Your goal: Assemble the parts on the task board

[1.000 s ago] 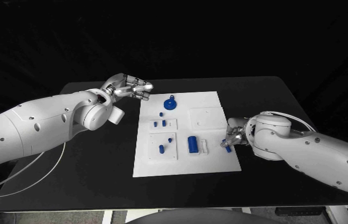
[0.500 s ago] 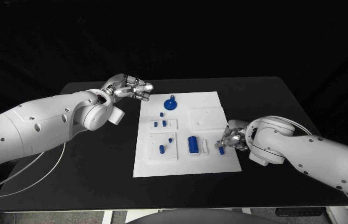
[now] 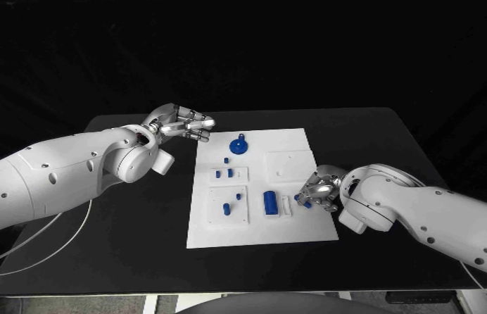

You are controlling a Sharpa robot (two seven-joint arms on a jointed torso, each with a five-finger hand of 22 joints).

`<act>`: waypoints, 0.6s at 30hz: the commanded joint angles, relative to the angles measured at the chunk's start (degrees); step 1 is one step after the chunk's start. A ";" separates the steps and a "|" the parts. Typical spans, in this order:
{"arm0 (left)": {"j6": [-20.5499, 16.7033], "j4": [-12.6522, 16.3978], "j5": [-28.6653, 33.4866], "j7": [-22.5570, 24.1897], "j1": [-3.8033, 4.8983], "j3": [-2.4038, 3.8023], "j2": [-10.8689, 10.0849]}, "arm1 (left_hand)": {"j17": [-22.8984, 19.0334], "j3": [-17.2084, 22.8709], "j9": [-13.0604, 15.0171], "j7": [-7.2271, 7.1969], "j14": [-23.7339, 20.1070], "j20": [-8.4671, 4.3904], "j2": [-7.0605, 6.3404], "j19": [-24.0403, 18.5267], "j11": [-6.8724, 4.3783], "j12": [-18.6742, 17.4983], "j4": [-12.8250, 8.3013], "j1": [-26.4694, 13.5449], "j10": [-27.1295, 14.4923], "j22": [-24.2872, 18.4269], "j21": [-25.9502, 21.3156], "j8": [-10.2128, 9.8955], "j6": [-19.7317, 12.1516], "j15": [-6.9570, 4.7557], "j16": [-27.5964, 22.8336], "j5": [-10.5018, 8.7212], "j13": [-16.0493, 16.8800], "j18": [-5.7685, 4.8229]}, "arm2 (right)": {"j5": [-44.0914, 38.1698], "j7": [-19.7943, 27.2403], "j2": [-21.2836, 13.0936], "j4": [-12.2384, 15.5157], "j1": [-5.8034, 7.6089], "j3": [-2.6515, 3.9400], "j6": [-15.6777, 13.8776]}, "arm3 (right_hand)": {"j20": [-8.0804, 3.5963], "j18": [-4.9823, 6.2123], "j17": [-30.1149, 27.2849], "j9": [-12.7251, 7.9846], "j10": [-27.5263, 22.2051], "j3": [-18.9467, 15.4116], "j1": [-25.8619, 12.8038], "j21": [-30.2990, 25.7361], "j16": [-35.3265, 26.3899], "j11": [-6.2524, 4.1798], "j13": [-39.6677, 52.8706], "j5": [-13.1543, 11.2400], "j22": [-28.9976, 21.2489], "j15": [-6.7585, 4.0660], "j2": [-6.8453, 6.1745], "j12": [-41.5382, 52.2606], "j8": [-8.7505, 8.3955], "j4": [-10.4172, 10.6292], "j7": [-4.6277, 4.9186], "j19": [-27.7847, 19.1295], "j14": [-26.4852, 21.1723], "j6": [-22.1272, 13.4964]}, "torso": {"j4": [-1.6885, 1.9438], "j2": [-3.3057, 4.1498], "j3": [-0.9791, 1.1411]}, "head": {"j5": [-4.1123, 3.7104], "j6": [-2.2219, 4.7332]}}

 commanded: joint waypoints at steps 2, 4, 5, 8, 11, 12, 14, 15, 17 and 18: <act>0.79 0.17 -0.22 0.19 -0.01 0.03 0.07 | -0.06 -0.26 0.00 -0.10 -0.40 0.29 0.55 -0.10 0.28 0.09 -0.19 0.02 0.31 -0.05 -0.18 0.32 0.21 0.17 -0.23 0.10 0.04 -0.06 | 2.79 0.60 0.43 -0.03 -0.03 0.05 -1.07 | 0.00 0.05 0.06 0.00 0.01 -0.51 0.30 -0.15 -0.08 -0.15 -0.11 -0.32 6.88 -0.18 -0.01 -0.12 0.19 -0.06 0.09 0.02 0.28 0.48 | -0.05 0.00 -0.01 | -0.03 0.05; 0.82 0.17 -0.23 0.17 -0.01 0.03 0.12 | -0.06 -0.26 0.00 -0.10 -0.40 0.29 0.55 -0.10 0.28 0.09 -0.19 0.02 0.31 -0.05 -0.18 0.32 0.21 0.17 -0.23 0.10 0.04 -0.06 | 2.85 0.47 0.70 -0.13 -0.03 0.06 -0.50 | 0.01 0.02 0.10 0.01 0.02 -0.88 0.33 -0.22 -0.06 -0.18 -0.09 -0.61 6.88 -0.17 0.10 -0.04 0.19 0.03 0.05 0.03 0.29 0.52 | -0.06 0.02 -0.01 | -0.05 0.05; 0.83 0.17 -0.23 0.17 -0.01 0.03 0.15 | -0.06 -0.26 0.00 -0.10 -0.40 0.29 0.55 -0.10 0.28 0.09 -0.19 0.02 0.31 -0.05 -0.18 0.32 0.21 0.17 -0.23 0.10 0.04 -0.06 | 2.87 0.39 0.86 -0.21 -0.03 0.06 -0.18 | 0.01 0.02 0.10 0.01 0.02 -0.88 0.33 -0.22 -0.06 -0.18 -0.09 -0.61 6.88 -0.17 0.10 -0.04 0.19 0.03 0.05 0.03 0.29 0.52 | -0.06 0.01 0.01 | -0.04 0.08; 0.88 0.16 -0.24 0.13 -0.01 0.03 0.19 | -0.06 -0.26 0.00 -0.10 -0.40 0.29 0.55 -0.10 0.28 0.09 -0.19 0.02 0.31 -0.05 -0.18 0.32 0.21 0.17 -0.23 0.10 0.04 -0.06 | 2.85 0.15 1.26 -0.49 -0.03 0.02 0.63 | 0.01 -0.01 0.16 0.02 0.02 -1.40 0.39 -0.32 -0.02 -0.19 -0.06 -0.71 6.89 -0.16 0.27 0.06 0.18 0.09 0.00 0.07 0.29 0.69 | 0.00 0.00 0.02 | -0.09 0.13; 0.89 0.17 -0.26 0.09 -0.01 0.03 0.18 | -0.06 -0.26 0.00 -0.09 -0.42 0.29 0.51 -0.11 0.28 0.09 -0.15 0.00 0.32 -0.05 -0.18 0.32 0.21 0.17 -0.23 0.10 0.04 -0.06 | 2.32 -0.04 1.66 -0.70 -0.03 -0.04 1.28 | 0.01 -0.05 0.20 0.04 0.03 -2.07 0.39 -0.42 -0.01 -0.21 -0.07 -0.86 6.89 -0.17 0.47 0.11 0.19 0.21 -0.07 0.12 0.30 0.84 | 0.03 0.03 0.02 | -0.08 0.14; 0.90 0.17 -0.26 0.08 -0.01 0.03 0.17 | -0.06 -0.27 -0.01 -0.09 -0.44 0.30 0.45 -0.12 0.27 0.09 -0.10 -0.03 0.32 -0.05 -0.18 0.31 0.22 0.18 -0.23 0.10 0.04 -0.07 | 2.24 -0.08 1.72 -0.71 -0.03 -0.05 1.43 | 0.00 -0.05 0.21 0.04 0.02 -2.16 0.39 -0.43 0.01 -0.21 -0.08 -0.88 6.89 -0.17 0.49 0.11 0.19 0.23 -0.08 0.12 0.31 0.87 | 0.02 0.03 0.03 | -0.04 0.11; 0.92 0.17 -0.26 0.05 -0.01 0.03 0.16 | -0.06 -0.27 -0.01 -0.09 -0.44 0.30 0.45 -0.12 0.27 0.09 -0.10 -0.03 0.32 -0.05 -0.18 0.31 0.22 0.18 -0.23 0.10 0.04 -0.07 | 2.07 -0.28 1.85 -0.73 -0.03 -0.08 1.93 | 0.01 -0.09 0.29 0.05 0.01 -3.05 0.40 -0.44 0.07 -0.25 -0.12 -0.91 6.91 -0.17 0.67 0.10 0.20 0.37 -0.15 0.18 0.35 0.99 | 0.00 0.01 0.02 | -0.02 0.04; 0.93 0.17 -0.27 0.04 -0.01 0.03 0.17 | -0.06 -0.27 -0.01 -0.09 -0.44 0.30 0.45 -0.12 0.27 0.09 -0.10 -0.03 0.32 -0.05 -0.18 0.31 0.22 0.18 -0.23 0.10 0.04 -0.07 | 1.98 -0.38 1.90 -0.73 -0.03 -0.10 2.19 | 0.01 -0.10 0.26 0.05 0.04 -3.51 0.43 -0.55 0.03 -0.24 -0.10 -0.85 6.89 -0.17 0.78 0.15 0.20 0.43 -0.15 0.18 0.34 0.96 | 0.01 0.00 0.02 | -0.03 0.03; 0.95 0.18 -0.28 0.01 -0.01 0.02 0.17 | -0.06 -0.27 -0.01 -0.09 -0.44 0.30 0.45 -0.12 0.27 0.09 -0.10 -0.03 0.32 -0.05 -0.18 0.31 0.22 0.18 -0.23 0.10 0.04 -0.07 | 1.54 -0.62 2.01 -0.74 -0.02 -0.18 2.70 | 0.02 -0.13 0.23 0.04 0.02 -4.76 0.32 -0.66 -0.03 -0.23 -0.14 -1.22 6.87 -0.15 0.96 0.11 0.19 0.72 -0.23 0.20 0.34 0.92 | 0.00 -0.01 -0.01 | -0.04 0.01; 0.97 0.19 -0.30 -0.01 -0.01 0.02 0.17 | -0.06 -0.27 -0.01 -0.09 -0.44 0.30 0.45 -0.12 0.27 0.09 -0.10 -0.03 0.32 -0.05 -0.18 0.31 0.22 0.18 -0.23 0.10 0.04 -0.07 | 1.08 -0.72 2.09 -0.75 -0.02 -0.23 2.89 | 0.03 -0.14 0.23 0.04 0.00 -5.48 0.35 -0.78 -0.02 -0.24 -0.16 -1.54 6.85 -0.16 1.10 0.09 0.19 0.90 -0.25 0.22 0.37 0.92 | 0.00 -0.01 -0.01 | -0.04 0.01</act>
